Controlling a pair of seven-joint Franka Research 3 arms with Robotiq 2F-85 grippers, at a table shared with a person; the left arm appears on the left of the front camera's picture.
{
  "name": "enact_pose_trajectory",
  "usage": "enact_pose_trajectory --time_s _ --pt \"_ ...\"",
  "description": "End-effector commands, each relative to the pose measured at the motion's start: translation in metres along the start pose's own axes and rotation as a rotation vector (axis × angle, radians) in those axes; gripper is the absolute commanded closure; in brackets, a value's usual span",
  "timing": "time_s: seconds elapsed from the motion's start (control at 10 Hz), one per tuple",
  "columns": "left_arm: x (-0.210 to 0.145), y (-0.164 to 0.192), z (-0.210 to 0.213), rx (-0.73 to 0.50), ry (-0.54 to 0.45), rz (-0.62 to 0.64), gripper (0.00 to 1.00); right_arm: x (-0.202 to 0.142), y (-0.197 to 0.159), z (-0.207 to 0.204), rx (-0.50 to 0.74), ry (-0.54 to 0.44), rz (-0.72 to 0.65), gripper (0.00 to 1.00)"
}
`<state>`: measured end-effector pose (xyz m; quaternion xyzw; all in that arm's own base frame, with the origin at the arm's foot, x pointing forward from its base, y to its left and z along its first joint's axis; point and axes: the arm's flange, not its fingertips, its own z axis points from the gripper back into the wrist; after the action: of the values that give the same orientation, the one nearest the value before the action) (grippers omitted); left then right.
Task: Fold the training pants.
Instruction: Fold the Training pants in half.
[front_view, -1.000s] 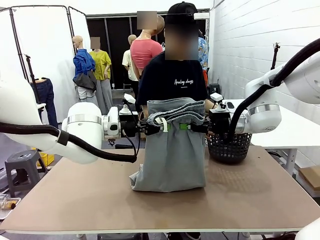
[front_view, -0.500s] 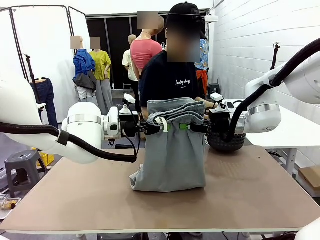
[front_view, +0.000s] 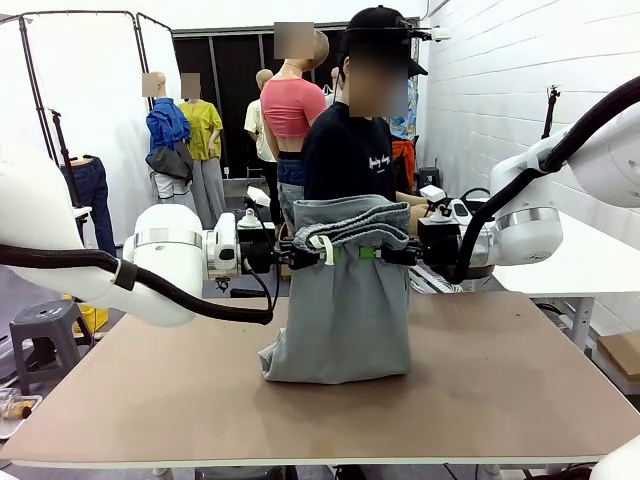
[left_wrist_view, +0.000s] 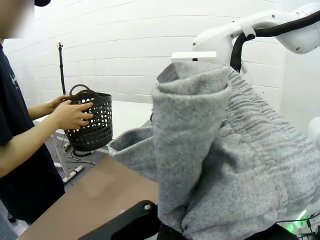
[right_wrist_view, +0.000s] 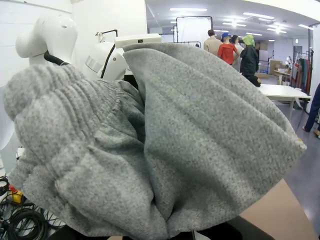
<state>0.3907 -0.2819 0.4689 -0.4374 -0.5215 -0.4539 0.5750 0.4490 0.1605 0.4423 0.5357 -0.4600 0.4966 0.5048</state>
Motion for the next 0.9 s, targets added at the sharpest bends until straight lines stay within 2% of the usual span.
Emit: enact_pose_trajectory --time_s 0.0,0.2,0.4,0.6,0.8 --pt "0.022 0.005 0.005 -0.019 -0.023 -0.001 1.0 0.03 -0.002 -0.005 0.053 0.021 -0.047 1.0" --pt "0.04 0.022 0.011 -0.057 -0.05 0.025 1.0 0.053 -0.003 -0.012 0.143 0.046 -0.102 1.0" --pt "0.07 0.043 0.006 -0.087 -0.029 0.003 1.0 0.084 -0.019 -0.019 0.193 0.048 -0.105 1.0" --pt "0.1 0.074 -0.005 -0.07 0.003 -0.007 1.0 0.115 -0.051 -0.027 0.175 0.053 -0.092 1.0" --pt "0.128 0.107 -0.018 -0.025 0.028 0.033 1.0 0.138 -0.088 -0.035 0.18 0.051 -0.103 1.0"
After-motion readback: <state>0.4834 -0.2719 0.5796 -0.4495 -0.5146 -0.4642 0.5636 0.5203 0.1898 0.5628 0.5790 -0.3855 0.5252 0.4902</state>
